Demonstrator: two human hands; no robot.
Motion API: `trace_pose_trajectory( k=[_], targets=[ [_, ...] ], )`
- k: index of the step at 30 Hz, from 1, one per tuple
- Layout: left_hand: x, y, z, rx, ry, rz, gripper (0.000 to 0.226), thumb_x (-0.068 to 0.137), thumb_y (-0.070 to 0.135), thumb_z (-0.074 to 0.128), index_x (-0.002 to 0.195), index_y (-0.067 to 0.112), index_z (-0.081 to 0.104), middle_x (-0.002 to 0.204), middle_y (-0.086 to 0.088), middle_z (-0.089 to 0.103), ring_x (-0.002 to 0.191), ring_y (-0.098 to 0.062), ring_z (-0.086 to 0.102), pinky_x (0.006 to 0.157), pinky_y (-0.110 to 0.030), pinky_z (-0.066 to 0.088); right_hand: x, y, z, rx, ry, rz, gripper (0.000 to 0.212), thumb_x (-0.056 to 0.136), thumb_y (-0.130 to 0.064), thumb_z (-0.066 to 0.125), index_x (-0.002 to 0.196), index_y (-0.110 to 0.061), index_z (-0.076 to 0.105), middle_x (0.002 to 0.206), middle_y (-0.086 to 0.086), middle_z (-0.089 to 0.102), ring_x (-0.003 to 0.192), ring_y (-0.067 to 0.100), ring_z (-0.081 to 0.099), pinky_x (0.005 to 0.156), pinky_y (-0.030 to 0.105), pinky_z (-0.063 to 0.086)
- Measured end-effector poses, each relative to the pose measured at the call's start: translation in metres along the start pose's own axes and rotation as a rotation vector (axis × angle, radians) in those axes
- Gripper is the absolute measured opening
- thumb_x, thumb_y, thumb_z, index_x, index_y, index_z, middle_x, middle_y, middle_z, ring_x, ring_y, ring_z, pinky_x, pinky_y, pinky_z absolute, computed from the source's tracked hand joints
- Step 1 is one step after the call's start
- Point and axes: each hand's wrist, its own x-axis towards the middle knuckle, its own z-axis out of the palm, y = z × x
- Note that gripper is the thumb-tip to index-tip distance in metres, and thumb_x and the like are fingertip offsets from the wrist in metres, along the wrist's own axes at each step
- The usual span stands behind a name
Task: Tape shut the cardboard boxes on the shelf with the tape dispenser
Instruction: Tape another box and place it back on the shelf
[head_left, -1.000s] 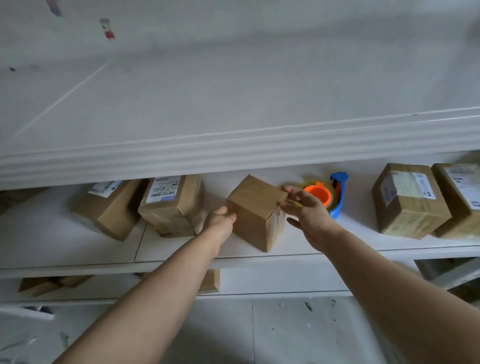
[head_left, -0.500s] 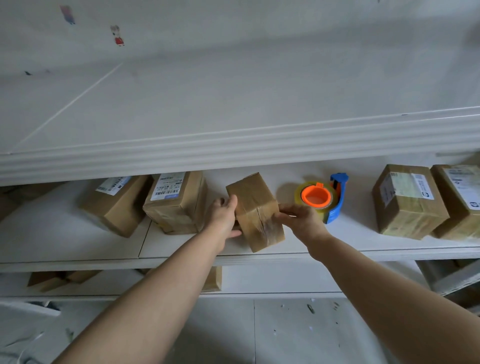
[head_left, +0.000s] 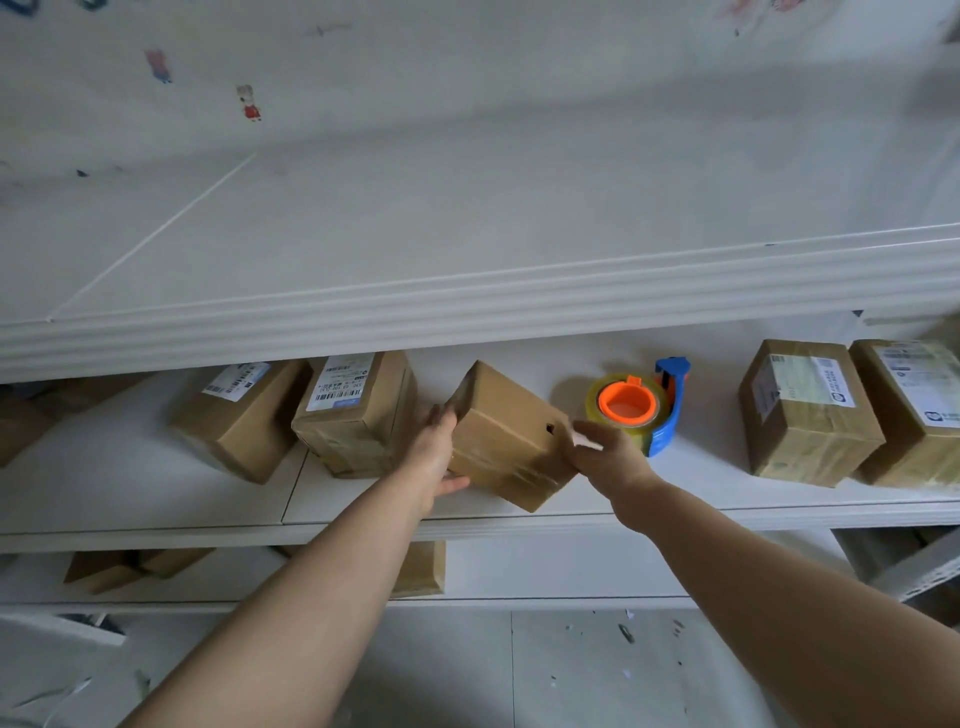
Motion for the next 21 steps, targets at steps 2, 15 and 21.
trace_pose_trajectory(
  k=[2, 15, 21],
  targets=[
    [-0.001, -0.002, 0.002, 0.057, 0.086, 0.017, 0.041, 0.102, 0.040, 0.035, 0.141, 0.027, 0.039, 0.138, -0.003, 0.047, 0.123, -0.028, 0.048, 0.088, -0.041, 0.051, 0.002, 0.006, 0.000, -0.022, 0.005, 0.046, 0.037, 0.092, -0.004, 0.056, 0.129, -0.007, 0.056, 0.107, 0.003, 0.055, 0.100, 0.019, 0.051, 0.091, 0.032, 0.044],
    [0.015, -0.027, 0.001, 0.153, 0.059, -0.031, 0.049, 0.097, 0.049, 0.044, 0.139, 0.023, 0.041, 0.137, -0.004, 0.046, 0.123, -0.028, 0.046, 0.100, -0.043, 0.043, 0.004, 0.023, -0.010, 0.061, -0.038, 0.131, 0.066, 0.086, 0.004, 0.064, 0.144, -0.012, 0.039, 0.109, 0.004, 0.064, 0.100, 0.021, 0.059, 0.096, 0.037, 0.045],
    [0.025, -0.022, 0.012, 0.157, 0.166, 0.093, 0.051, 0.096, 0.030, 0.055, 0.142, 0.018, 0.037, 0.133, -0.006, 0.051, 0.113, -0.027, 0.053, 0.091, -0.035, 0.042, 0.007, 0.020, -0.012, -0.136, -0.086, 0.172, 0.055, 0.086, 0.001, 0.062, 0.135, -0.019, 0.050, 0.107, 0.003, 0.060, 0.090, 0.019, 0.056, 0.082, 0.032, 0.051]
  ],
)
